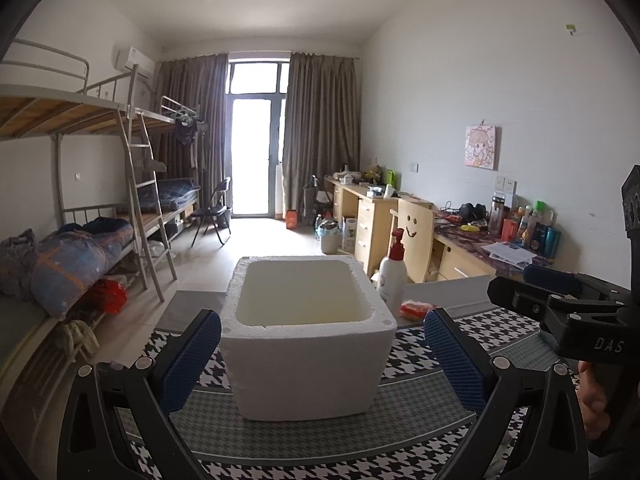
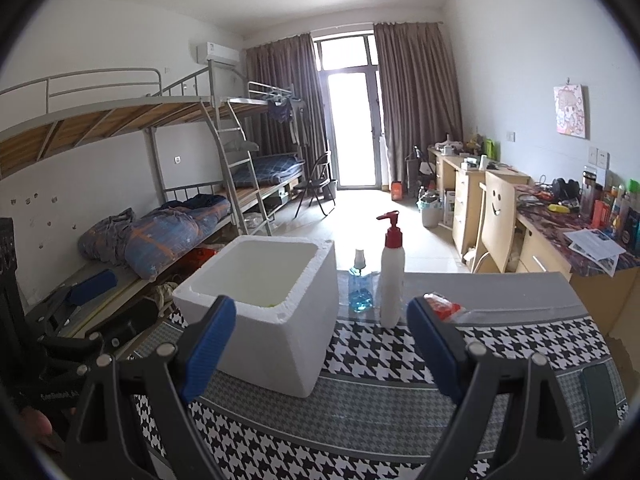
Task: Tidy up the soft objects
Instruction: 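Withdraw both open grippers from the foam box toward the grey cloth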
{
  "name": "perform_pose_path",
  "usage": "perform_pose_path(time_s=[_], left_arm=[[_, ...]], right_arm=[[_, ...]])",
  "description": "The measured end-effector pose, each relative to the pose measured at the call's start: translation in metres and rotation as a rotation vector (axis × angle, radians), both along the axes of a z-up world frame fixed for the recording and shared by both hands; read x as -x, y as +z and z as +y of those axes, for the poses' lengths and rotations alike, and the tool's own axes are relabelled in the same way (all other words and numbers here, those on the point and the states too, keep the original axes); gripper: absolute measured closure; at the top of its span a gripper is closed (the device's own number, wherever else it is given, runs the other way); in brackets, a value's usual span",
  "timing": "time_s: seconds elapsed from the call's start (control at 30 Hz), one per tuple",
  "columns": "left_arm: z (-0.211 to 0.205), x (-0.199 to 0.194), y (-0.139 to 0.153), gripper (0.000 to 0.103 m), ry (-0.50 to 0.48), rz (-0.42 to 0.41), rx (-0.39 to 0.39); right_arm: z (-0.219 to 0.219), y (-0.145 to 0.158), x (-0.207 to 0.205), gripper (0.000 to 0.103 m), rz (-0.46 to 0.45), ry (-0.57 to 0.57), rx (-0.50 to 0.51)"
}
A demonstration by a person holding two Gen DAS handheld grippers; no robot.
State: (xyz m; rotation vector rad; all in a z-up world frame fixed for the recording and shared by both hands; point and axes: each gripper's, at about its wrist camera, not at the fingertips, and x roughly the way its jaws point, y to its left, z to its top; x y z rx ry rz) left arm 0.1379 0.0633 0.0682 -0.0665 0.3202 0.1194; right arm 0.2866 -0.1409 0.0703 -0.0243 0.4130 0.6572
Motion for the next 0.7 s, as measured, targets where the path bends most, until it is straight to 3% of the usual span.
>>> perform_pose_path(time_s=[0.7], left_arm=[[-0.016, 0.015, -0.033, 0.001, -0.009, -0.02, 0.051]], right_arm=[[-0.022, -0.023, 0.02, 0.013, -0.008, -0.027, 0.013]])
